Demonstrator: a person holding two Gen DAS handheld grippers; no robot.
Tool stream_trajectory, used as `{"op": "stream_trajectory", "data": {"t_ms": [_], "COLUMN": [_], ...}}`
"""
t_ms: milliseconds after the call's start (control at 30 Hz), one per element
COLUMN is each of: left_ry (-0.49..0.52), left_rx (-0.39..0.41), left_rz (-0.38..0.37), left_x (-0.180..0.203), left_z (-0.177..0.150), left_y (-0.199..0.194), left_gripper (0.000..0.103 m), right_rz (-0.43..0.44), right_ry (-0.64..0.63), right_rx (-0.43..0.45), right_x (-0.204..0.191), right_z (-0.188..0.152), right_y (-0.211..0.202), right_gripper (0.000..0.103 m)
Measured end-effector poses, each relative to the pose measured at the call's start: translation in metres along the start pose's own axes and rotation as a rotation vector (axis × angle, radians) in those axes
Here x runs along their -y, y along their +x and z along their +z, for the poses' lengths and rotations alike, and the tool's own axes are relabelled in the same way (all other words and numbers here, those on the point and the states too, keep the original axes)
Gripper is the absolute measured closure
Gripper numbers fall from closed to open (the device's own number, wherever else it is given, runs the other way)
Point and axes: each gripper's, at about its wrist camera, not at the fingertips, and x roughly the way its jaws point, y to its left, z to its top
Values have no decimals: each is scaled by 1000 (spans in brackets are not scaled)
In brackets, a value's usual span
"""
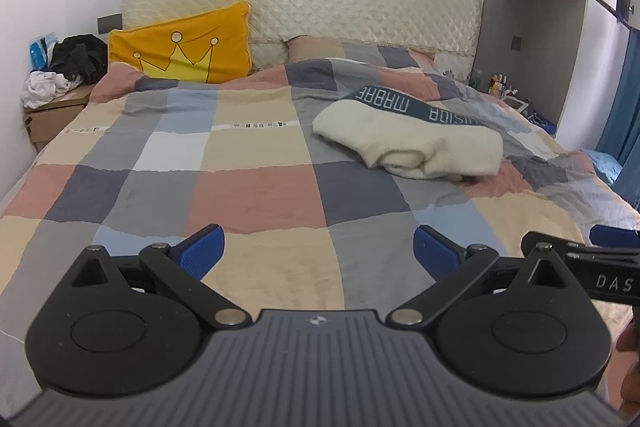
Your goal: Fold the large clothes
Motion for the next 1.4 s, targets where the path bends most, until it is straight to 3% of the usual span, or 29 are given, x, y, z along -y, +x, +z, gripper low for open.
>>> {"op": "stream_trajectory", "data": {"t_ms": [300,833,1167,1400], "left_ry": [26,171,185,167], "left_rx": [9,1,-45,-77], "left_rz": [-29,-80,-68,-118], "left_x": [15,66,84,93], "left_z": [18,66,74,81], "left_y": [33,134,235,322], "left_gripper": [1,1,1,1], "right_rz": [-24,-59,-105,-109], "right_ry": [31,82,129,129], "right_rx": [1,-6,-14,-19], "right_x": [20,54,82,92], "right_z": [8,32,48,49], "right_y": [18,80,144,203], "right_gripper": [0,0,0,0]}}
